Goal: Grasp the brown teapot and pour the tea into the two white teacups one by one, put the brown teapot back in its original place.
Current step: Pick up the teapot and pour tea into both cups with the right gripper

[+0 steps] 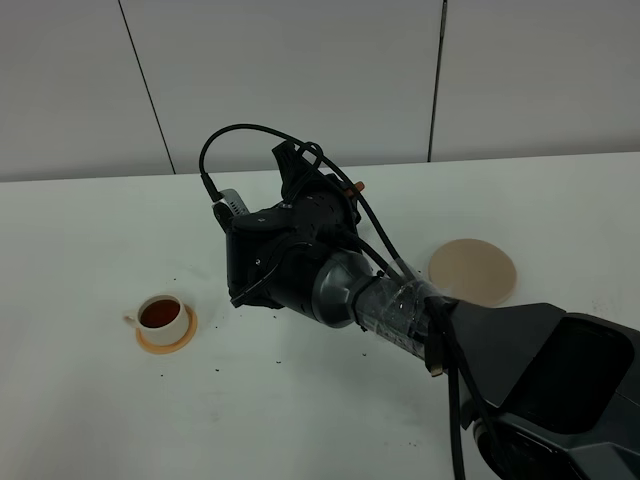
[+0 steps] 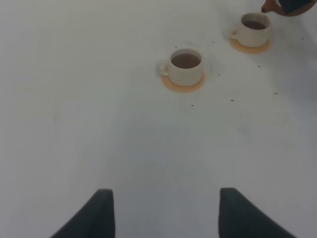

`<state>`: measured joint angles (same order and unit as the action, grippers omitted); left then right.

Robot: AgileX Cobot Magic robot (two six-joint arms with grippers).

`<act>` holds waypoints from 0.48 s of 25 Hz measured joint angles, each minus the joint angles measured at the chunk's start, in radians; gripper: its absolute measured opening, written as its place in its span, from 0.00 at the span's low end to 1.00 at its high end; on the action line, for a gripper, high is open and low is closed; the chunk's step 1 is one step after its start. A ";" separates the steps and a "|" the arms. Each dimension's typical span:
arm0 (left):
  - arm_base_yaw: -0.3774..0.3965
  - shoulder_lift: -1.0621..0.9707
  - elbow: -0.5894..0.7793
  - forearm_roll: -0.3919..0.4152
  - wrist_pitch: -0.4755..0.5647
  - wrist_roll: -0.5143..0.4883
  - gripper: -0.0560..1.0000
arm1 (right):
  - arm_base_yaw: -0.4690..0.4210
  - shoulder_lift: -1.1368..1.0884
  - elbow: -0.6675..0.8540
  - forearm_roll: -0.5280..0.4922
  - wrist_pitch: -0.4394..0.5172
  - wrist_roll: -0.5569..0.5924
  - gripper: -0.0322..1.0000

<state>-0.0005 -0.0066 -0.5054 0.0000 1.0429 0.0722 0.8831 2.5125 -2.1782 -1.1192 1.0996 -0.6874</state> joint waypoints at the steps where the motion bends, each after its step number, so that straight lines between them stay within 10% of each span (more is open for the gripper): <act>1: 0.000 0.000 0.000 0.000 0.000 0.000 0.56 | 0.000 0.000 0.000 -0.001 0.000 0.000 0.12; 12: 0.000 0.000 0.000 0.000 0.000 0.000 0.56 | 0.000 0.000 0.000 -0.003 0.000 0.000 0.12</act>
<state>-0.0005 -0.0066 -0.5054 0.0000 1.0429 0.0722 0.8831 2.5125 -2.1782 -1.1222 1.0996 -0.6877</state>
